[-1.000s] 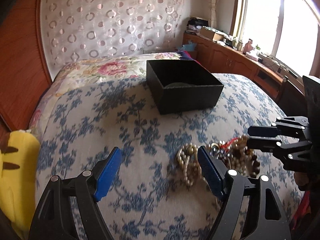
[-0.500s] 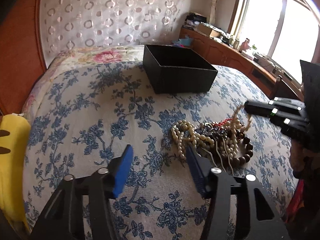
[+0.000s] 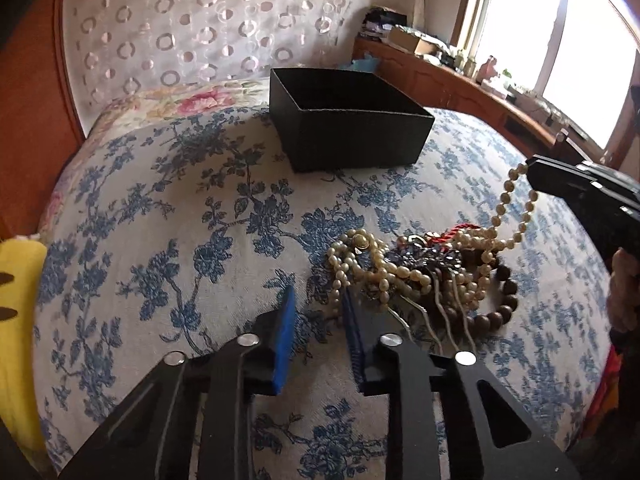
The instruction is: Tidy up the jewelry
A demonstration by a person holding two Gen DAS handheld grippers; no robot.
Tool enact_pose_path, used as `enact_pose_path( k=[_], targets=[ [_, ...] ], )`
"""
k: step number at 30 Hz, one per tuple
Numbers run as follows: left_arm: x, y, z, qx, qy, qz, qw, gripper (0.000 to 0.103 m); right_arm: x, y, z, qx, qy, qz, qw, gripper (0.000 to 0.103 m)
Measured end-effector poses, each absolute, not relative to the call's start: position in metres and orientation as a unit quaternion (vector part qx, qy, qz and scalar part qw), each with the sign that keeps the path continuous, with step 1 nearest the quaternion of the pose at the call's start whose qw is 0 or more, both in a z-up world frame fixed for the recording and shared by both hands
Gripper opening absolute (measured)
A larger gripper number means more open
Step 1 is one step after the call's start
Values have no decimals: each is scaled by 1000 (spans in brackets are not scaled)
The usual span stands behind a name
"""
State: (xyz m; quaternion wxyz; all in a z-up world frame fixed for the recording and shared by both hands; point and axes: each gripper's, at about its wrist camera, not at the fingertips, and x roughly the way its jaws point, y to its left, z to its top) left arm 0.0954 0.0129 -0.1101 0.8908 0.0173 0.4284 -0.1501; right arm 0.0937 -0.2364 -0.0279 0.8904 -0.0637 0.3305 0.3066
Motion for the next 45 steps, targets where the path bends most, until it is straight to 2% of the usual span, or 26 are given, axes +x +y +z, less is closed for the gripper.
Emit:
enact_pose_path(
  k=[6,8,14,28,39,41,45],
  targets=[
    [100,3,-110,58,424,-136,893,17,92,-235,-26,-66,329,308,890,8],
    [101,2,-111,65,423,-137,894,4,92,-234,-25,-67,327,309,891,8],
    [100,9,-98,40,410,-141,900,4,93,-235,-10,-67,314,306,896,8],
    [93,6,-17,29,324,-149,934,4,86,-239,40,-68,266,307,911,8],
    [96,6,25,25,278,-152,948,4,87,-241,71,-70,235,303,921,8],
    [96,4,32,26,271,-153,950,0,88,-242,77,-71,230,302,922,8],
    [96,1,46,29,257,-155,954,0,90,-243,84,-69,221,302,925,8]
  ],
)
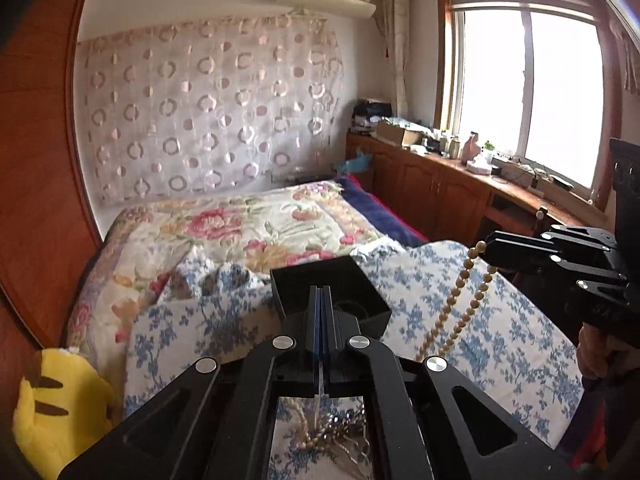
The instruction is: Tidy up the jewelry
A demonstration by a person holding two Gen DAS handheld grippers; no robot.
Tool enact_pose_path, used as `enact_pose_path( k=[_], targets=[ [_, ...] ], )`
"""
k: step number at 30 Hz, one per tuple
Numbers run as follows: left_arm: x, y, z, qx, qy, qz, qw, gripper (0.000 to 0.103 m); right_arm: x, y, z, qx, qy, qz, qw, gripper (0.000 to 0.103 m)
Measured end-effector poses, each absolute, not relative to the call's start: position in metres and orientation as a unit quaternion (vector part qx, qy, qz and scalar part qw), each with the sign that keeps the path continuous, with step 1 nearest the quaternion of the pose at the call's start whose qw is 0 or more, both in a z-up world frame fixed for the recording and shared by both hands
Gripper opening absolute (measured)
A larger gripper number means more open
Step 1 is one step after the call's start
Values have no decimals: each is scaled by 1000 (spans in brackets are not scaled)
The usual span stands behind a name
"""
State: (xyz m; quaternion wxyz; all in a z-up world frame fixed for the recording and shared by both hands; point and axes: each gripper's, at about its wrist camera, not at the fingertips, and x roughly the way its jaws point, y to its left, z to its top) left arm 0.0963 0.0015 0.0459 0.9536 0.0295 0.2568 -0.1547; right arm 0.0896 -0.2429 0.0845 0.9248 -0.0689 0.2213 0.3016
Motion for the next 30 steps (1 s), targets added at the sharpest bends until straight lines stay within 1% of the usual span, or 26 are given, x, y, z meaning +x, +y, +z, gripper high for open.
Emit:
enact_pose_path(
  k=[3,6,9,11,12,13,14,15,16,21,25,26,27,28,29,30],
  targets=[
    [98,0,50,33,252,-158,954,0,91,-244,90,-67,216,304,926,8],
    [102,3,41,32,263,-159,951,0,93,-244,90,-67,216,304,925,8],
    [110,10,16,40,294,-146,944,0,96,-244,83,-68,224,302,924,8],
    [120,17,-13,47,333,-130,933,0,98,-244,78,-66,231,300,923,8],
    [123,19,-27,55,350,-125,927,2,101,-243,76,-66,233,299,923,8],
    [126,23,-40,61,364,-116,922,8,101,-242,74,-65,236,299,922,8],
    [129,26,-50,64,376,-108,918,18,102,-241,71,-65,238,299,922,8],
    [131,29,-58,66,386,-104,914,23,102,-241,70,-65,239,300,921,8],
    [135,35,-70,67,402,-95,908,31,103,-240,69,-64,240,300,921,8],
    [142,51,-99,65,437,-79,894,31,109,-237,67,-63,243,302,920,8],
    [145,56,-109,59,442,-83,891,31,113,-236,65,-62,247,301,919,8],
    [146,58,-109,55,442,-87,891,30,114,-236,65,-63,248,300,919,8],
    [146,59,-109,50,442,-89,891,26,115,-236,65,-63,249,300,919,8],
    [145,58,-108,51,442,-90,891,6,115,-236,65,-63,249,300,919,8],
    [144,56,-108,54,443,-94,890,4,116,-236,66,-63,249,300,919,8],
    [145,54,-108,58,442,-93,890,4,116,-236,66,-63,248,300,919,8]
  ],
)
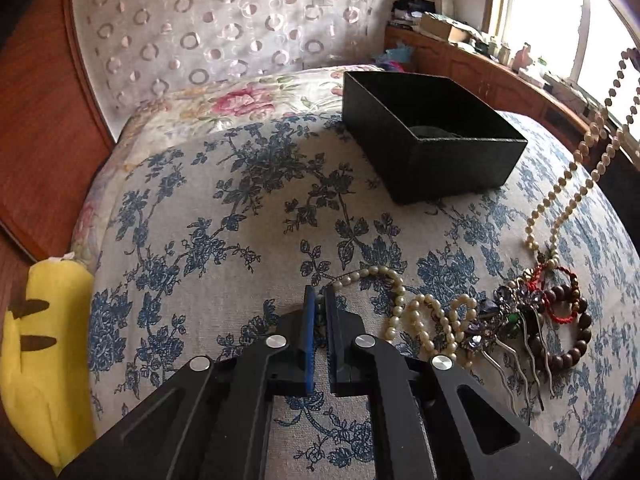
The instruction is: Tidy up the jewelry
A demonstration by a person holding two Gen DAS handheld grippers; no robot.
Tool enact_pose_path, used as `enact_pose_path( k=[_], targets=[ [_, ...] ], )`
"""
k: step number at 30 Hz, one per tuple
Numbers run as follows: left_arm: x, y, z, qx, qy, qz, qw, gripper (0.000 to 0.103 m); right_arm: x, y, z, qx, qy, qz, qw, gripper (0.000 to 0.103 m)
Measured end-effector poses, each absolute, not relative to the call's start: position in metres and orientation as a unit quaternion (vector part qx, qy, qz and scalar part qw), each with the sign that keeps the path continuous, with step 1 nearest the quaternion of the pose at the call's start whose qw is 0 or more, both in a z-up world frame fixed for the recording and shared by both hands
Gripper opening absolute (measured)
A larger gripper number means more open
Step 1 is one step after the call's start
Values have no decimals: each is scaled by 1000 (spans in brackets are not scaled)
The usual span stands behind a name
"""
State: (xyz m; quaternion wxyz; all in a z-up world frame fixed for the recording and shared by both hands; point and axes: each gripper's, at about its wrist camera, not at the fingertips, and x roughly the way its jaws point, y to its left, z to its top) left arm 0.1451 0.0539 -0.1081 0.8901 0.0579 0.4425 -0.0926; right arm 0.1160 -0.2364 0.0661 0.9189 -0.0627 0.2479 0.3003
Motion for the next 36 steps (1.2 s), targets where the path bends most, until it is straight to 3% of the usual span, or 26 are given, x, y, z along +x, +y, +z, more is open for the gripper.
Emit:
enact_pose_path(
  k=[18,36],
  targets=[
    [139,21,43,10,294,-134,946,3,145,-245,118,-56,212,325,920,8],
    [173,-11,126,11,228,-149,962,3,199,-245,149,-58,192,336,920,8]
  ],
)
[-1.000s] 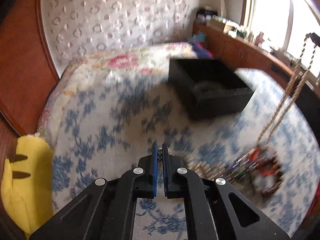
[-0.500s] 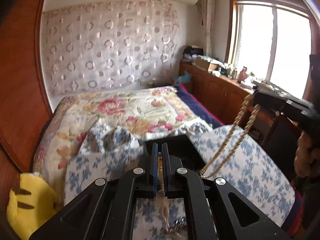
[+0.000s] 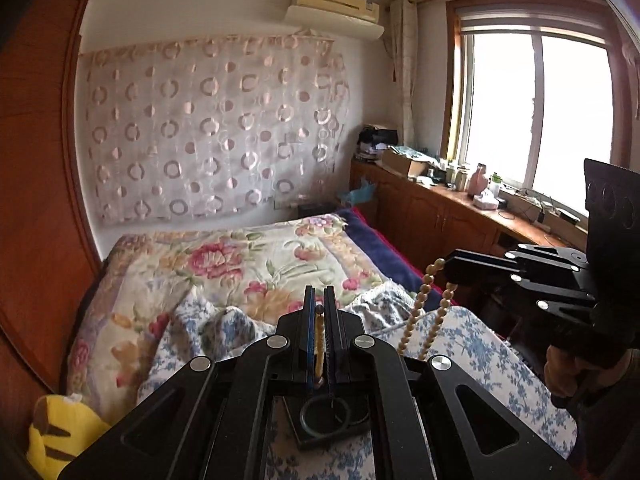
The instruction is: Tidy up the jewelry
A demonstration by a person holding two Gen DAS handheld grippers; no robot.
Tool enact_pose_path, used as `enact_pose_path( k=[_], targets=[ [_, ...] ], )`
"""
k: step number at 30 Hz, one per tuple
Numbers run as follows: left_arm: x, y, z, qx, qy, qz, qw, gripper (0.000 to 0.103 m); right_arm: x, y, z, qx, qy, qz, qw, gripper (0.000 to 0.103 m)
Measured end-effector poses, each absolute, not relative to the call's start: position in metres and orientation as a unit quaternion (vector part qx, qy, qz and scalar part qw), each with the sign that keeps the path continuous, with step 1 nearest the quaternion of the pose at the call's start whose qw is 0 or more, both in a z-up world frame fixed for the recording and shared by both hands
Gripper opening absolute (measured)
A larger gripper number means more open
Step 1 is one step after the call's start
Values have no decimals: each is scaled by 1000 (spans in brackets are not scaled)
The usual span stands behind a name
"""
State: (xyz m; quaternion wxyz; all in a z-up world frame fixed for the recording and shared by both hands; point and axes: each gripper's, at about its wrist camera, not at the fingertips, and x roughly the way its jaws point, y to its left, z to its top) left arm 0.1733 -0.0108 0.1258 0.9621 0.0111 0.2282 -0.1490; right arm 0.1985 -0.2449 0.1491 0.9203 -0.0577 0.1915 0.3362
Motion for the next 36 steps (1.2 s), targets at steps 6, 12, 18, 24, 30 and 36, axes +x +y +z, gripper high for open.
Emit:
enact_pose_path(
  k=[6,12,18,24,30,36],
  targets=[
    [189,-16,116,8,247,-148,958,3,212,-241,149,-60,198,337,919,8],
    [213,-19,82,0,286,-149,947,3,236,-232,124,-60,237,334,911,8],
    [217,-18,82,-7,286,-156,945,3,248,-223,91,-59,272,330,902,8],
    [216,-23,107,-4,259,-162,952,3,252,-222,81,-55,281,329,900,8],
    [228,-30,104,8,271,-161,949,4,257,-224,71,-53,294,325,897,8],
    [234,-31,72,16,304,-153,940,4,256,-231,59,-44,307,319,896,9]
  ],
)
